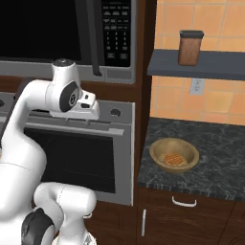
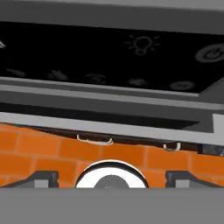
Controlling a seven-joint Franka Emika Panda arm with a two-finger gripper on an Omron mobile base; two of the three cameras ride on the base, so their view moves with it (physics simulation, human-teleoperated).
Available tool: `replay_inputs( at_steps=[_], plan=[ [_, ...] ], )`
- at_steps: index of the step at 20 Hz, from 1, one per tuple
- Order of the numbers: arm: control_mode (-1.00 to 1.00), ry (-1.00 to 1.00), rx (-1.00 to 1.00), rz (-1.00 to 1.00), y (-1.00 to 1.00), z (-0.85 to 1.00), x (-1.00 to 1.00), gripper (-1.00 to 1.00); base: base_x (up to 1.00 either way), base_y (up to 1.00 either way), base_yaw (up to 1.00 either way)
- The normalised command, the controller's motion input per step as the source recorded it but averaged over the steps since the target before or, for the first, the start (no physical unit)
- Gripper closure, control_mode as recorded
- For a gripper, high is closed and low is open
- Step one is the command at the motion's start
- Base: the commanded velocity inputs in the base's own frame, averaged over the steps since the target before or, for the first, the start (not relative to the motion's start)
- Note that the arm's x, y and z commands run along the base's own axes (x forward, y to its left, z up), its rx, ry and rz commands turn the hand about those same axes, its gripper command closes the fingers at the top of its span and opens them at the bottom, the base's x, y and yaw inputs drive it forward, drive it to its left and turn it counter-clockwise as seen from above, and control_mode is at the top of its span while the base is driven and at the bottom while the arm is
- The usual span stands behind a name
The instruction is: Open the microwave, place the bowl with waffle inside the microwave, then close the microwave door and turn it on.
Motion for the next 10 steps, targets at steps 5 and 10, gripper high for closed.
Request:
replay_inputs(
  at_steps=[5, 10],
  plan=[
    [-1.00, 0.00, -0.02, 0.00, 0.00, -0.38, -0.43, -1.00, 0.00, 0.00, 0.00],
    [1.00, 0.00, 0.00, 0.00, 0.00, -0.06, -0.14, -1.00, -0.12, -0.08, 0.00]
  ],
)
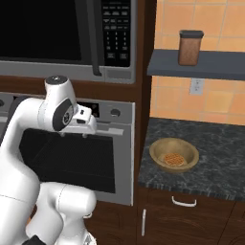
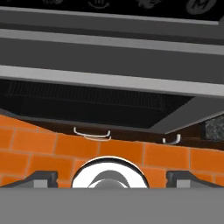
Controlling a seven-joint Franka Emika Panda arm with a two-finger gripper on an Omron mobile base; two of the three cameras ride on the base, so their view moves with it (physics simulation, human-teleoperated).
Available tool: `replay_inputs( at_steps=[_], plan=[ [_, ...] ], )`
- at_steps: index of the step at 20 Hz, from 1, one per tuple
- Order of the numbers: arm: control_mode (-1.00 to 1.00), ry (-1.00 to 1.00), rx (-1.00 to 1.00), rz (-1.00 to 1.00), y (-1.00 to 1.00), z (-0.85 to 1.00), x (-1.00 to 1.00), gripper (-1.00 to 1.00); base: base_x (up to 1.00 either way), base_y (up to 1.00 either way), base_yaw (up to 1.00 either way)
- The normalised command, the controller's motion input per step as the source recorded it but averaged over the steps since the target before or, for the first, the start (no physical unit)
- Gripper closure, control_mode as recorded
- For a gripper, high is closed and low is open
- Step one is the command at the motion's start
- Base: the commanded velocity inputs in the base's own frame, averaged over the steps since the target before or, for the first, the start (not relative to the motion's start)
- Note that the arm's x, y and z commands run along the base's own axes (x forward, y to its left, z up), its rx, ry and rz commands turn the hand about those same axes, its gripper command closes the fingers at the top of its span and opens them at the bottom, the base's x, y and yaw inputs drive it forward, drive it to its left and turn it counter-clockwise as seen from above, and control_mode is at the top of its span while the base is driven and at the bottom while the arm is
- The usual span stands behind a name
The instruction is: Open the microwave, place the bowl with waffle inside the microwave, then close the microwave door and turn it on.
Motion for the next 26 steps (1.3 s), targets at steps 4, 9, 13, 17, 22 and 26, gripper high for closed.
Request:
replay_inputs(
  at_steps=[4, 9, 13, 17, 22, 26],
  plan=[
    [1.00, 0.00, 0.00, 0.00, 0.00, 0.00, 0.00, -1.00, -0.03, -0.39, 0.00],
    [1.00, 0.00, 0.00, 0.00, 0.00, 0.00, 0.00, -1.00, -0.02, -0.42, 0.00],
    [1.00, 0.00, 0.00, 0.00, 0.00, 0.00, 0.00, -1.00, -0.05, -0.50, 0.01],
    [1.00, 0.00, 0.00, 0.00, 0.00, 0.00, 0.00, -1.00, -0.07, -0.53, 0.07],
    [1.00, 0.00, 0.00, 0.00, 0.00, 0.00, 0.00, -1.00, -0.06, -0.35, 0.16],
    [1.00, 0.00, 0.00, 0.00, 0.00, 0.00, 0.00, -1.00, -0.07, -0.29, 0.23]
  ],
)
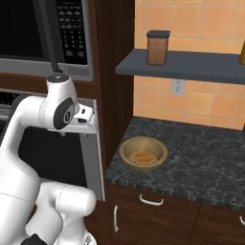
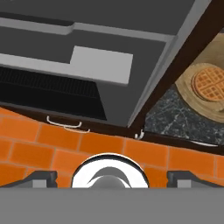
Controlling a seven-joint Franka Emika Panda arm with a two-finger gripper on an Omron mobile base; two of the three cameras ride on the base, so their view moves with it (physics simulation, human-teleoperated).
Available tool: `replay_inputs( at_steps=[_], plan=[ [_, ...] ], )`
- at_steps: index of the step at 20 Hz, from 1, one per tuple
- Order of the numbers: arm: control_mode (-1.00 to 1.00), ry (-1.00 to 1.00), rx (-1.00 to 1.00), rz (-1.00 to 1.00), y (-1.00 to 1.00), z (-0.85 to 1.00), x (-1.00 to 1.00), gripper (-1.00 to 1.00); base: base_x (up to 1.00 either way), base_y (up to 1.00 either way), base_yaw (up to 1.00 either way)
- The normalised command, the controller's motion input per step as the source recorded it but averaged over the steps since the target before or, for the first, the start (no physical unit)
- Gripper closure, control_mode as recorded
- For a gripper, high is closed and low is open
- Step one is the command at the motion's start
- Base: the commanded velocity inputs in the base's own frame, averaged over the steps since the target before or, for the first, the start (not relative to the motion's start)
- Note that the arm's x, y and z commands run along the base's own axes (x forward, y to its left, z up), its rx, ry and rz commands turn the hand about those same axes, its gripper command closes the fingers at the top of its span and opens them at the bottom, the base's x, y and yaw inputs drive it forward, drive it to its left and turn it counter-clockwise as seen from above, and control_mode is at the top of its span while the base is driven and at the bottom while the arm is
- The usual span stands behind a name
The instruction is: Open the microwave, place the bowl with waffle inside the microwave, then close the microwave door and turn it on.
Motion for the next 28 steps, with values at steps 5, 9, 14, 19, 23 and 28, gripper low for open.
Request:
replay_inputs(
  at_steps=[5, 9, 14, 19, 23, 28],
  plan=[
    [1.00, 0.00, 0.00, 0.00, 0.00, 0.00, 0.00, -1.00, -0.05, -0.28, 0.29],
    [-1.00, -0.01, 0.00, 0.01, 0.00, 0.06, -0.04, -1.00, -0.13, -0.13, 0.15],
    [-1.00, -0.14, 0.01, 0.00, 0.00, 0.69, -0.07, -1.00, 0.00, 0.00, 0.00],
    [-1.00, -0.24, 0.01, -0.03, 0.00, 0.83, -0.02, -1.00, 0.00, 0.00, 0.00],
    [-1.00, -0.19, 0.00, -0.05, 0.00, 0.85, -0.04, -1.00, 0.00, 0.00, 0.00],
    [-1.00, -0.20, 0.01, -0.04, 0.00, 0.76, -0.08, -1.00, 0.00, 0.00, 0.00]
  ],
)
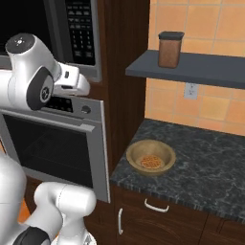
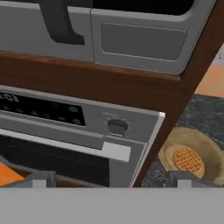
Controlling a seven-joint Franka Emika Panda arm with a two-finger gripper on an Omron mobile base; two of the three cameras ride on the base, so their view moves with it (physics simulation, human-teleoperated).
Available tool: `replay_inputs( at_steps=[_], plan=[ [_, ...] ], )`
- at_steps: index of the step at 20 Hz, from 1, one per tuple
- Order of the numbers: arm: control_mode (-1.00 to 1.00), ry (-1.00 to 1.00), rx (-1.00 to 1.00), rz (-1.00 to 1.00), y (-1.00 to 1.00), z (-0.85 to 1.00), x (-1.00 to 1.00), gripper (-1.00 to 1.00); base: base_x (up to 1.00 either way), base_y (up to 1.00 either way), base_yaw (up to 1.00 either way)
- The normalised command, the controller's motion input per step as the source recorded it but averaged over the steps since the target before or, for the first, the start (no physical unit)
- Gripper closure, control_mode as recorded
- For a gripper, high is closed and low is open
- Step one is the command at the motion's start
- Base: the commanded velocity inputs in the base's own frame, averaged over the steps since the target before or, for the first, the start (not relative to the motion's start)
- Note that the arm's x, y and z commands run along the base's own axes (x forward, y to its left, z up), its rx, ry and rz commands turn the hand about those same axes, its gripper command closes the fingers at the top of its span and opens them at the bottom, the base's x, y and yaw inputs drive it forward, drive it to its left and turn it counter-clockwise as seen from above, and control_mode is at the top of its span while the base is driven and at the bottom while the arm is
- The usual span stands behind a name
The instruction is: Open the microwave, place the bowl with waffle inside the microwave, then close the microwave door and turn it on.
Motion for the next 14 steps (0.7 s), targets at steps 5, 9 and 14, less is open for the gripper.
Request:
replay_inputs(
  at_steps=[5, 9, 14],
  plan=[
    [-1.00, -0.24, 0.03, -0.02, -0.01, 0.57, -0.19, -1.00, 0.00, 0.00, 0.00],
    [-1.00, -0.23, 0.00, -0.02, 0.00, 0.63, -0.19, -1.00, 0.00, 0.00, 0.00],
    [-1.00, -0.11, 0.00, -0.06, 0.06, 0.63, -0.01, -1.00, 0.00, 0.00, 0.00]
  ],
)
